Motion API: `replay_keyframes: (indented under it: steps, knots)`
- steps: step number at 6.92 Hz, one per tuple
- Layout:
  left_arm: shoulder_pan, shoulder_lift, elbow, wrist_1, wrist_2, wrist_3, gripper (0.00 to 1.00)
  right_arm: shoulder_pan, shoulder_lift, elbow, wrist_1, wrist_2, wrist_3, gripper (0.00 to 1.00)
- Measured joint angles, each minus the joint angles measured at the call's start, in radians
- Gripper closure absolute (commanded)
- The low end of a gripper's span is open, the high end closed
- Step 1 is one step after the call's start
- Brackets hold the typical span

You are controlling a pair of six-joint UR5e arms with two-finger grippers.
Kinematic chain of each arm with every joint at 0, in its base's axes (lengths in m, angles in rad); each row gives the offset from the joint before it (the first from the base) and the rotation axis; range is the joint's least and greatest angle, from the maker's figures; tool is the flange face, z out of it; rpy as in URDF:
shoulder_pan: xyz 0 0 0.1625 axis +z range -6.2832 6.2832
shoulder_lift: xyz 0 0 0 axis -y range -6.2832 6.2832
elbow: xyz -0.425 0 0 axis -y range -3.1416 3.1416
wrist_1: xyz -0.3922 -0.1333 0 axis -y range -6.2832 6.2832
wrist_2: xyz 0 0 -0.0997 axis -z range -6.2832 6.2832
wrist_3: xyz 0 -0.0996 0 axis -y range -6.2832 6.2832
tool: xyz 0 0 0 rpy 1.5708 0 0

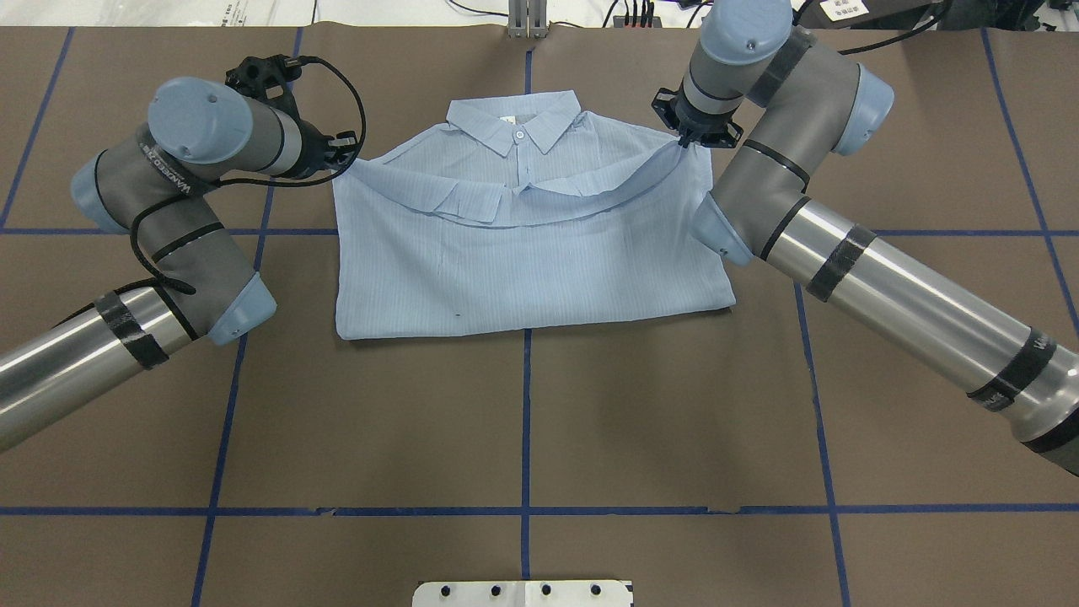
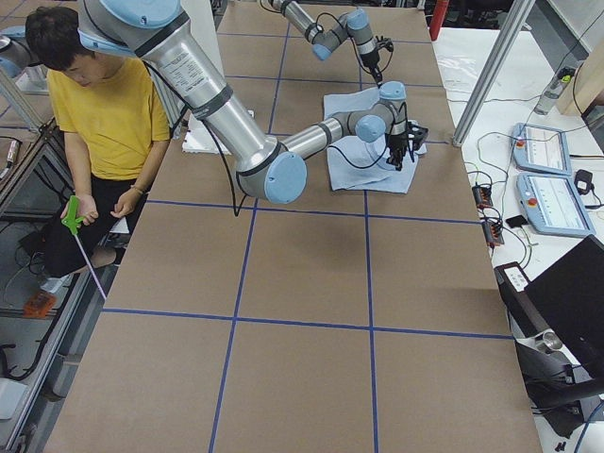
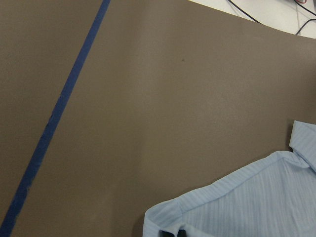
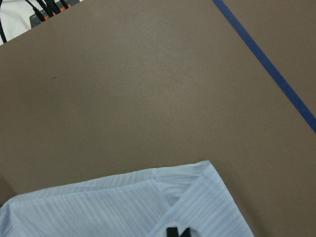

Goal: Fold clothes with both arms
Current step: 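Release the hem near the collar with both grippers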

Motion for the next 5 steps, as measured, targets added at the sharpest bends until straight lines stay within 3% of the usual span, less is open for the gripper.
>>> replay_keyframes:
  steps: [5]
  knots:
    - [0.0, -0.027, 0.073, -0.081, 0.002, -0.015, 1.0, 0.018, 0.001, -0.063, 0.024, -0.004, -0.006, 1.0]
